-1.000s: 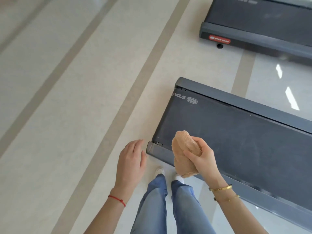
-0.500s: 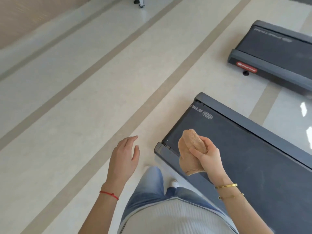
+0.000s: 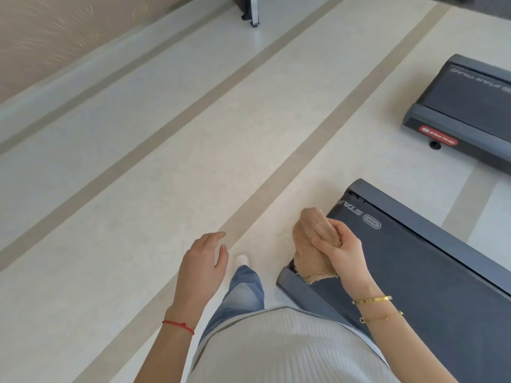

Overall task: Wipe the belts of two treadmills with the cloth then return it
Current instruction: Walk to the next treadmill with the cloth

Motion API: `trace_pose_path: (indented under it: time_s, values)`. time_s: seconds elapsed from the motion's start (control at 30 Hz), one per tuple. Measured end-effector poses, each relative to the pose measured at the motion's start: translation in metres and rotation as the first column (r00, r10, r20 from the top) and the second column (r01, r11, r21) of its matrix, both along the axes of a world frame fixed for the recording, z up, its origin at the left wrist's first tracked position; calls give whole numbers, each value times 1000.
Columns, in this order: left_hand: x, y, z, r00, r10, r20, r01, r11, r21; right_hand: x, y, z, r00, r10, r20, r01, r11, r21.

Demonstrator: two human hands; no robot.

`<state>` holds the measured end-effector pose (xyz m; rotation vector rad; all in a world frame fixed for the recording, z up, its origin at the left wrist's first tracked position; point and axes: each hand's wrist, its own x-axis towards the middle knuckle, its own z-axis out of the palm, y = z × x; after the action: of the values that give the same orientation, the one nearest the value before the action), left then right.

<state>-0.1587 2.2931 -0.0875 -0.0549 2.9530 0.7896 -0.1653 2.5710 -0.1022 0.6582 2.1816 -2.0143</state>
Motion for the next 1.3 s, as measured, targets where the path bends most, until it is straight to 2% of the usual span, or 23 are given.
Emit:
trace_pose_path:
  time_s: [0.27,0.53,0.77,1.1,1.3]
  values:
    - [-157,-73,21,985,-173,-18,172,984,-53,-111,-70,8,983,-179,-29,178,983,-32]
    - [-278,-49,20,937,-349,6,350,937,-15,-171,-62,11,920,-392,-32,391,920,-32]
    - [-395,36,8,869,-494,19,494,870,-3,-248,-3,1,845,-535,-10,534,844,-46]
    - [-567,240,21,789,-611,-55,613,790,17,-384,183,20,801,-598,-29,597,801,-40]
    - [-643,336,24,758,-650,-59,652,759,10,-454,265,23,769,-639,-31,637,769,-56]
